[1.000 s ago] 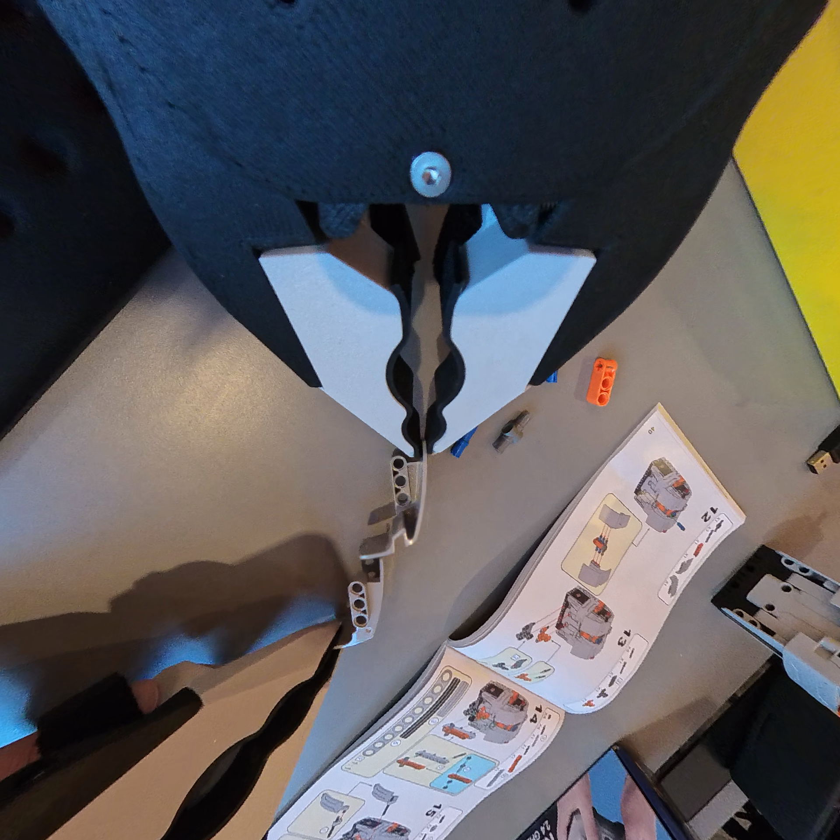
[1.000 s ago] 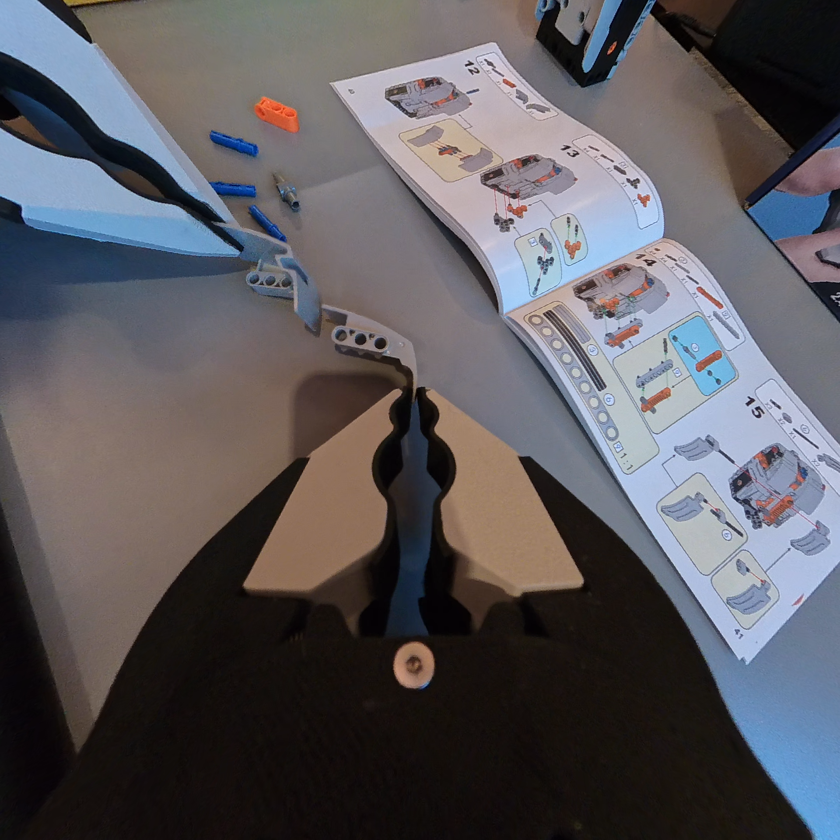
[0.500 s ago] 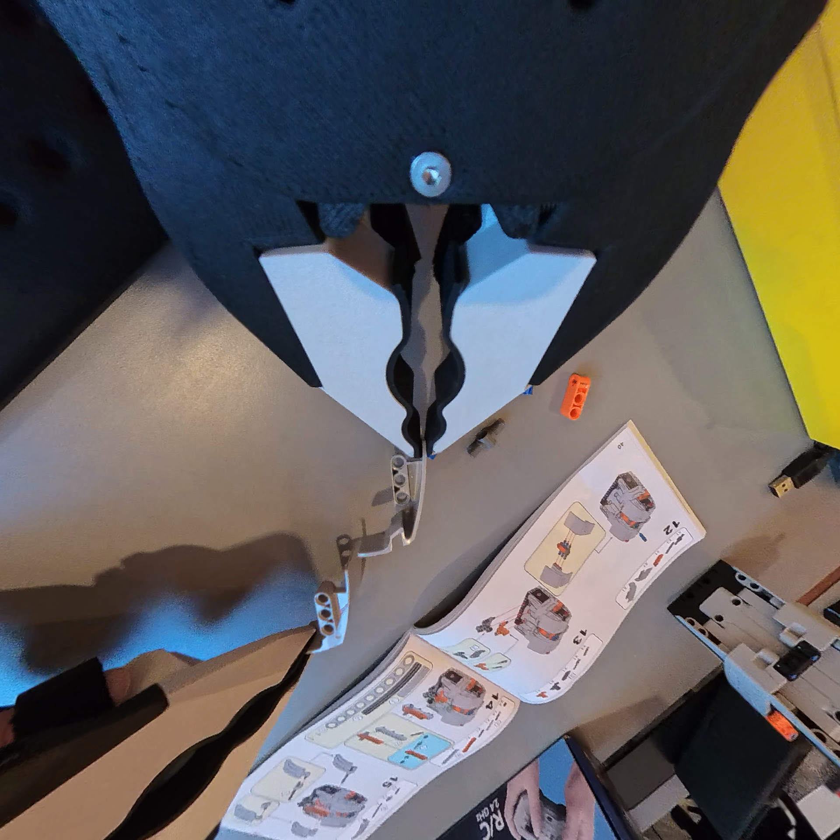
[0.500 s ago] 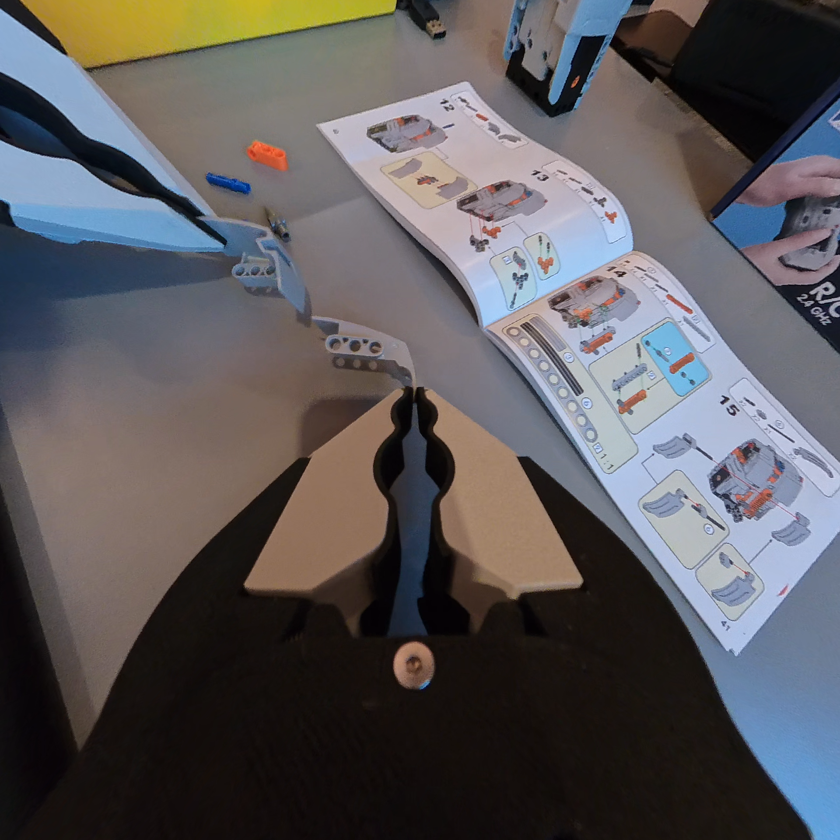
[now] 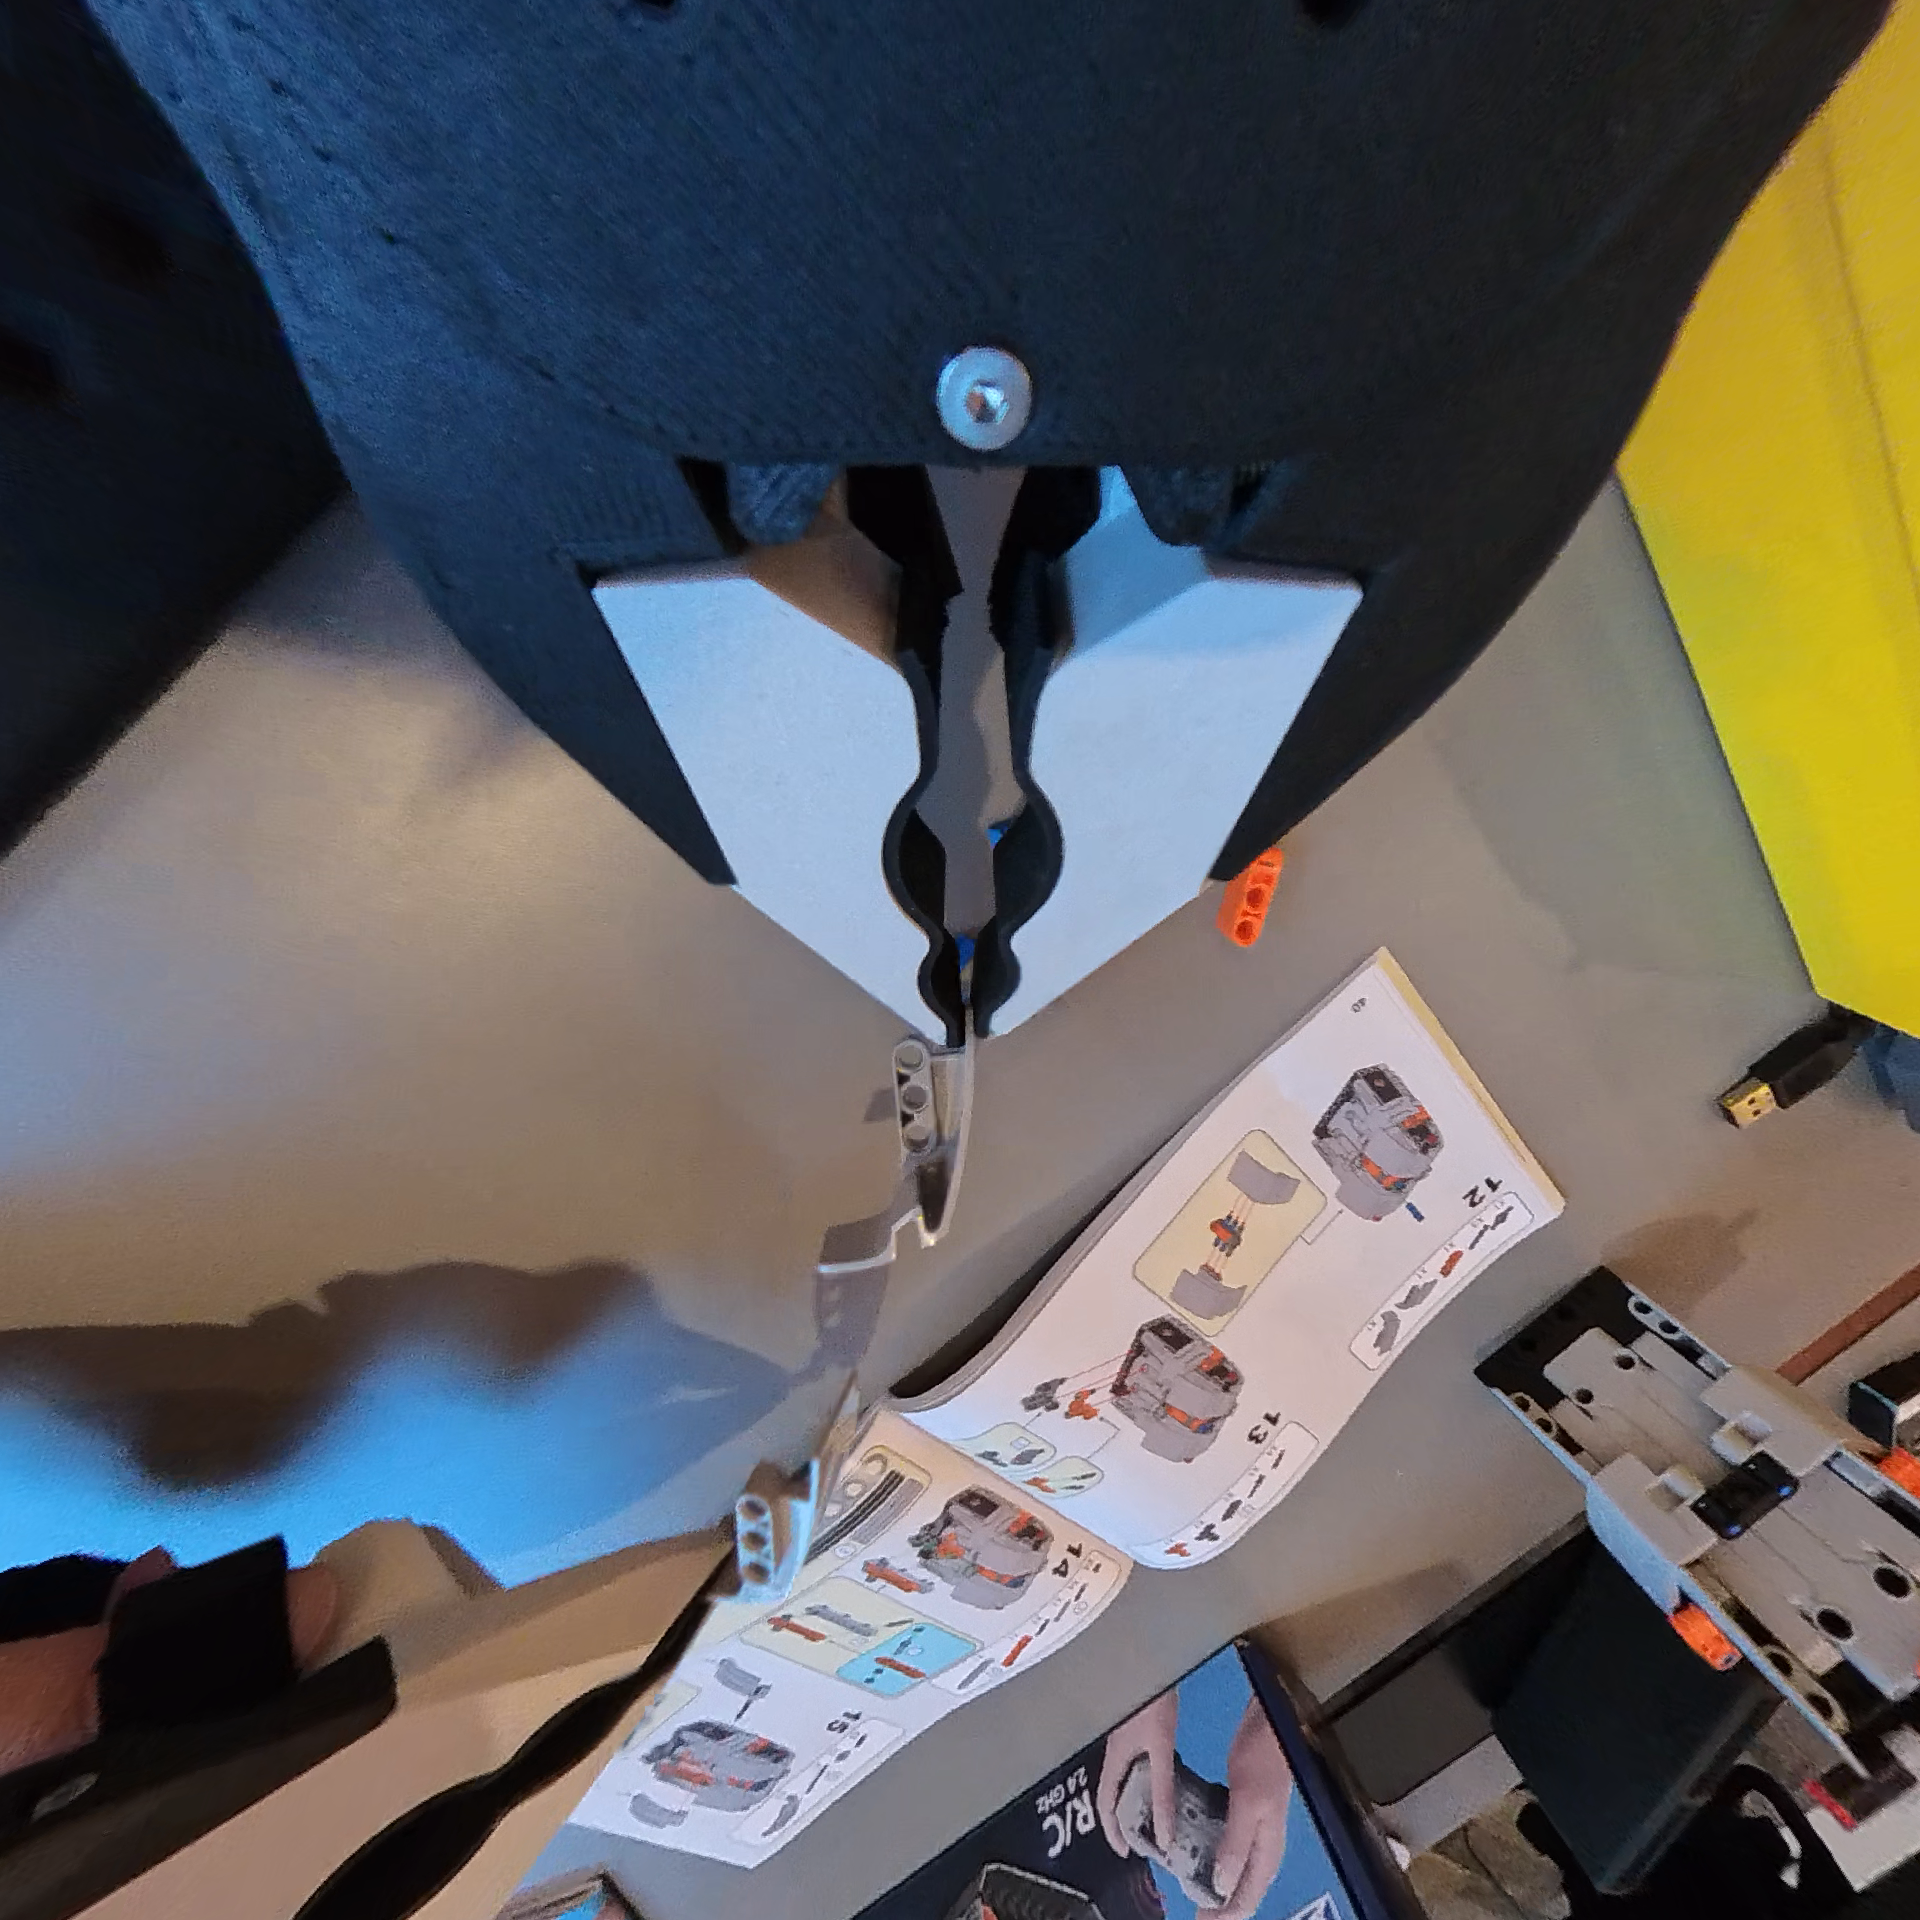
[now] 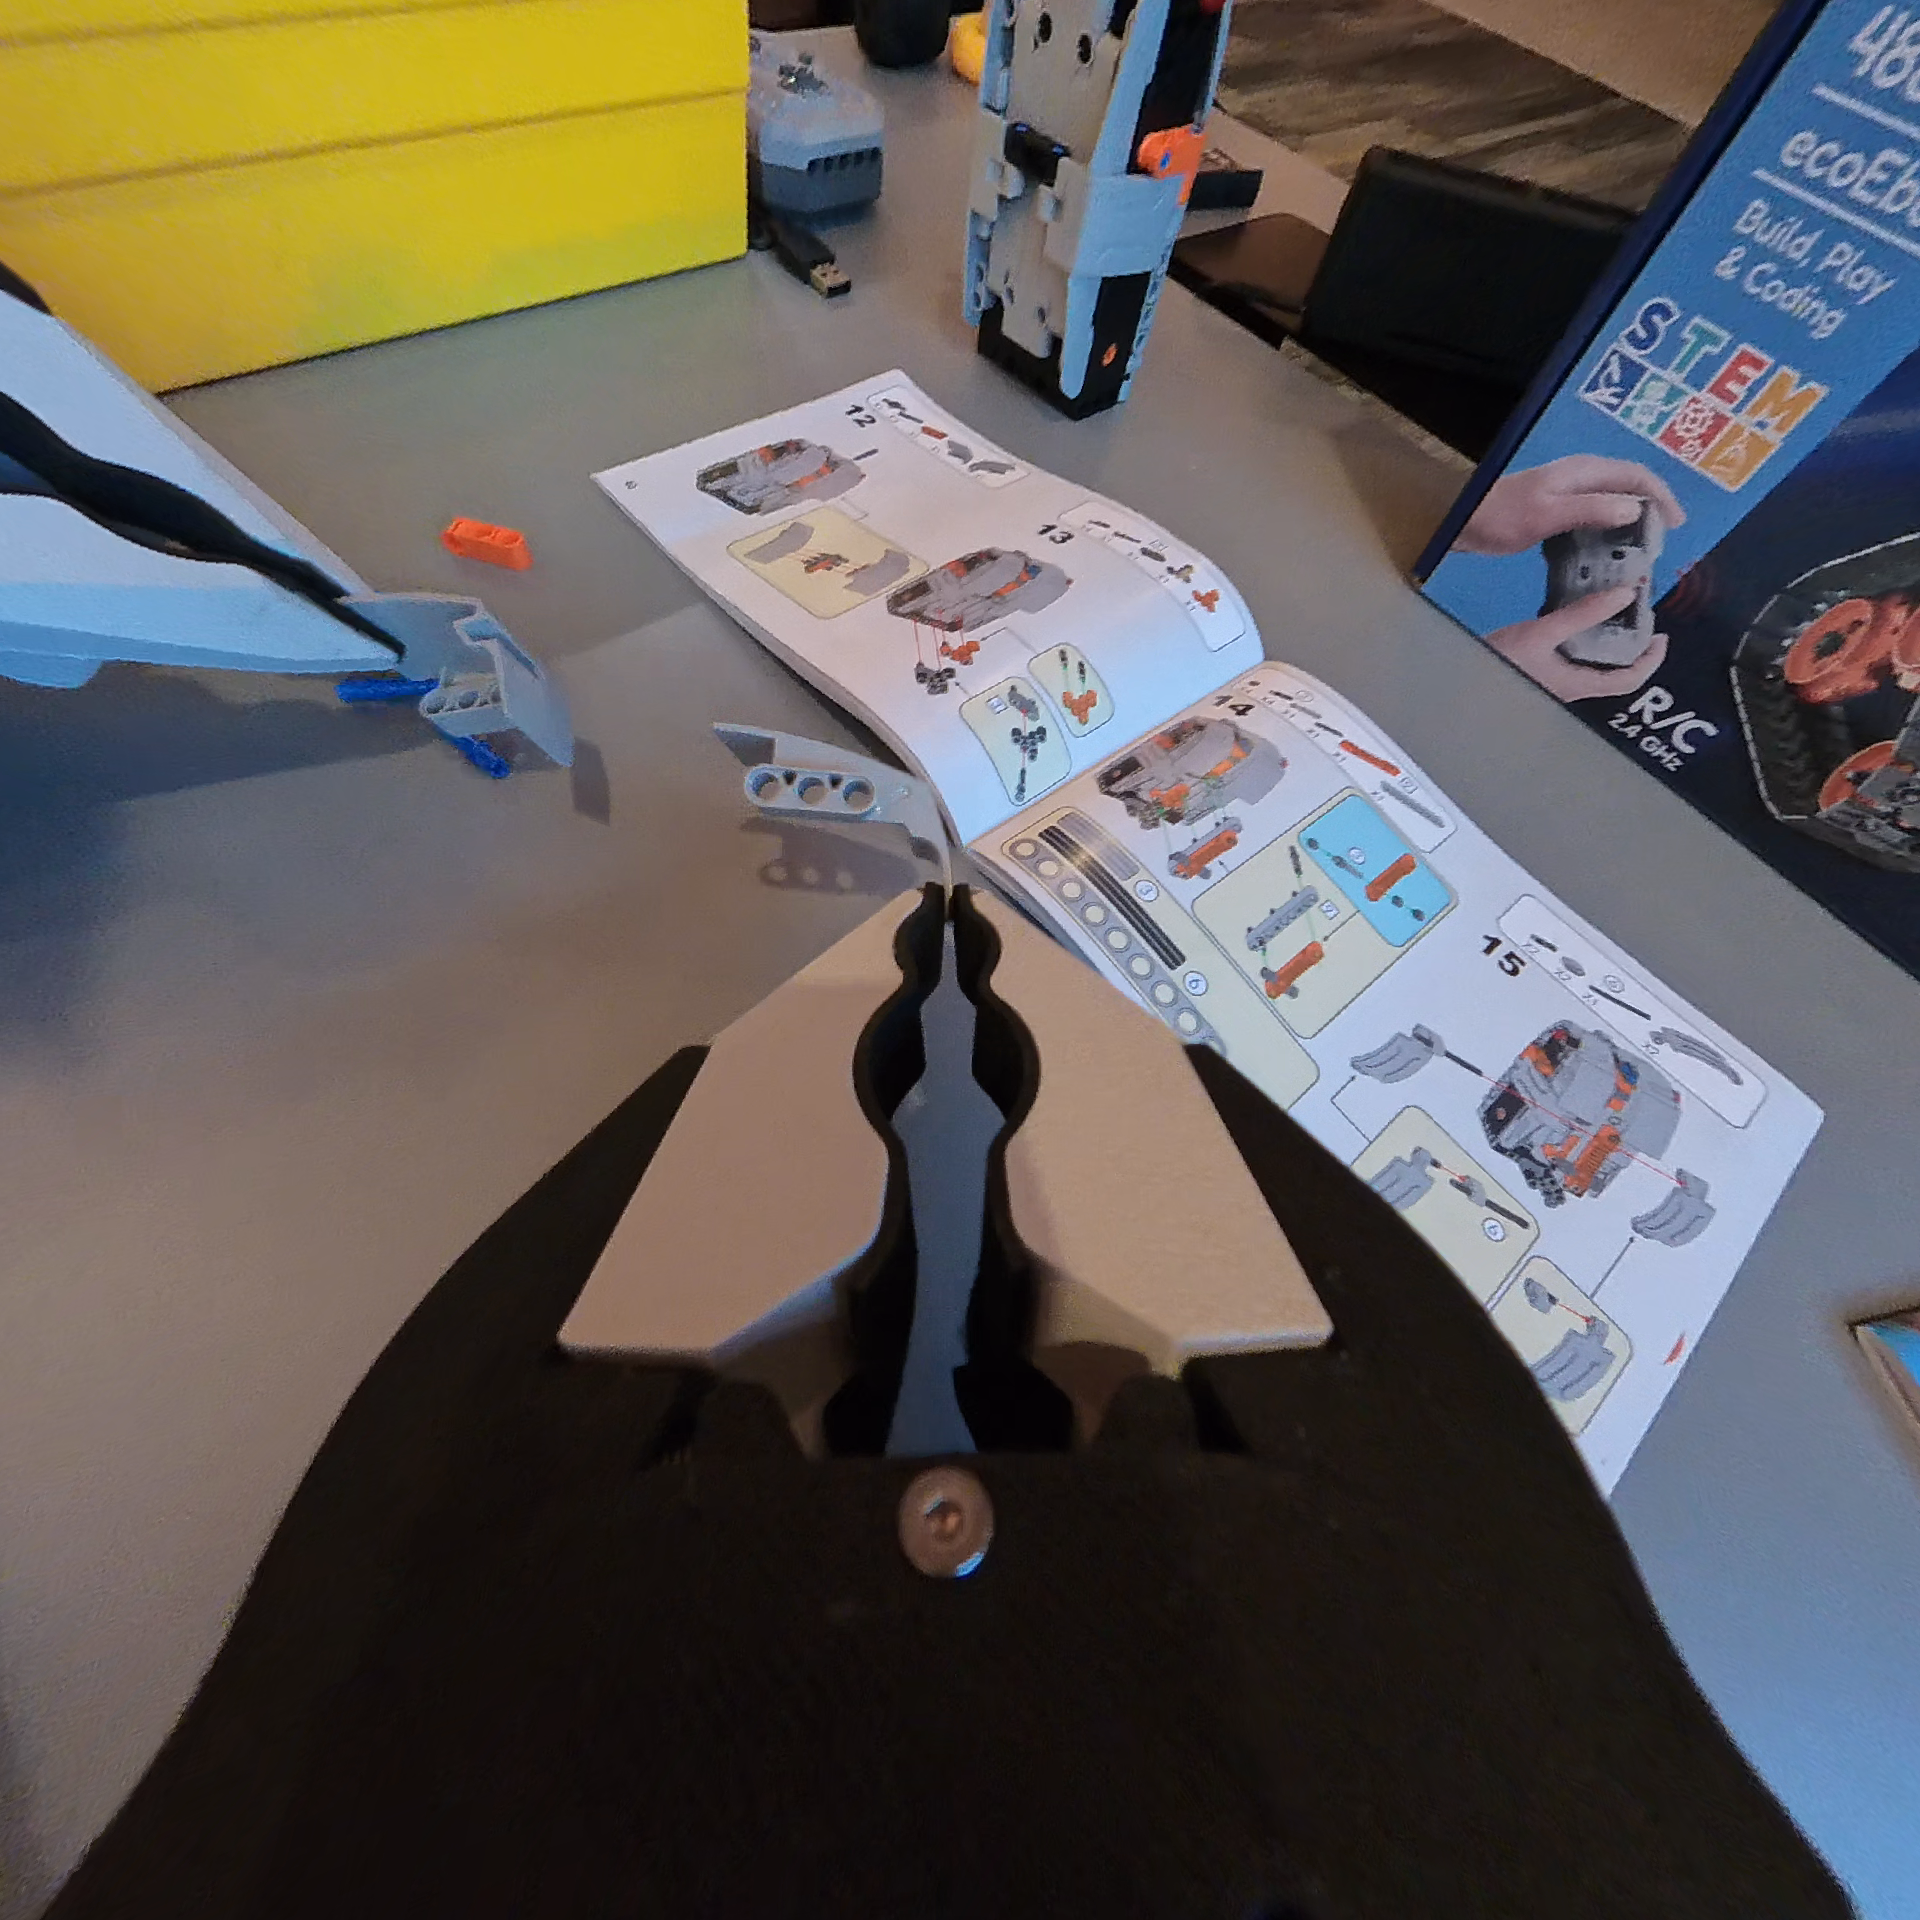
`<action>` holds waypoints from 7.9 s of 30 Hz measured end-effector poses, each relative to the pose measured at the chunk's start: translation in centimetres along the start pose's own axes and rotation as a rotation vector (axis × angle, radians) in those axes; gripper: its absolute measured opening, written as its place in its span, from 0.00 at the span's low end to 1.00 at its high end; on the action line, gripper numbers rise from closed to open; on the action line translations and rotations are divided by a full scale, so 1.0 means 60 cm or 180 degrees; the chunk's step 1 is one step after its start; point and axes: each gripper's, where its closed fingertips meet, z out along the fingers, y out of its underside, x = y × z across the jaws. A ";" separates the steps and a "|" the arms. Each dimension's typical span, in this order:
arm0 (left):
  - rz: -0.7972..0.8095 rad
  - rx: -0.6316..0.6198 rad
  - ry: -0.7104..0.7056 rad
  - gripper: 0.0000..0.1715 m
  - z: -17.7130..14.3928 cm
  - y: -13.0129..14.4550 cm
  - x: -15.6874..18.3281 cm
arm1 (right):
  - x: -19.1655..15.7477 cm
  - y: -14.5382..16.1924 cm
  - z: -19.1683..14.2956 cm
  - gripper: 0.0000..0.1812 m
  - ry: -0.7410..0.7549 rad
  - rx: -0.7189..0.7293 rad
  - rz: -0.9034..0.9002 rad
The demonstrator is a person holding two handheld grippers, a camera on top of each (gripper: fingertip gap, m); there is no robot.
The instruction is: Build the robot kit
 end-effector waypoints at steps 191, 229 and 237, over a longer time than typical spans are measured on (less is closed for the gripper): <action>-0.0288 -0.0059 0.0816 0.00 0.018 0.027 0.021 | 0.108 -0.132 0.150 0.00 0.0334 0.0883 -0.0034; -0.0384 -0.0090 0.0804 0.00 0.014 0.024 0.023 | 0.089 0.107 -0.073 0.00 0.0875 -0.0552 0.0413; -0.0483 -0.0004 0.0842 0.00 0.009 0.014 0.022 | 0.083 0.110 -0.069 0.01 0.0837 -0.0622 0.0310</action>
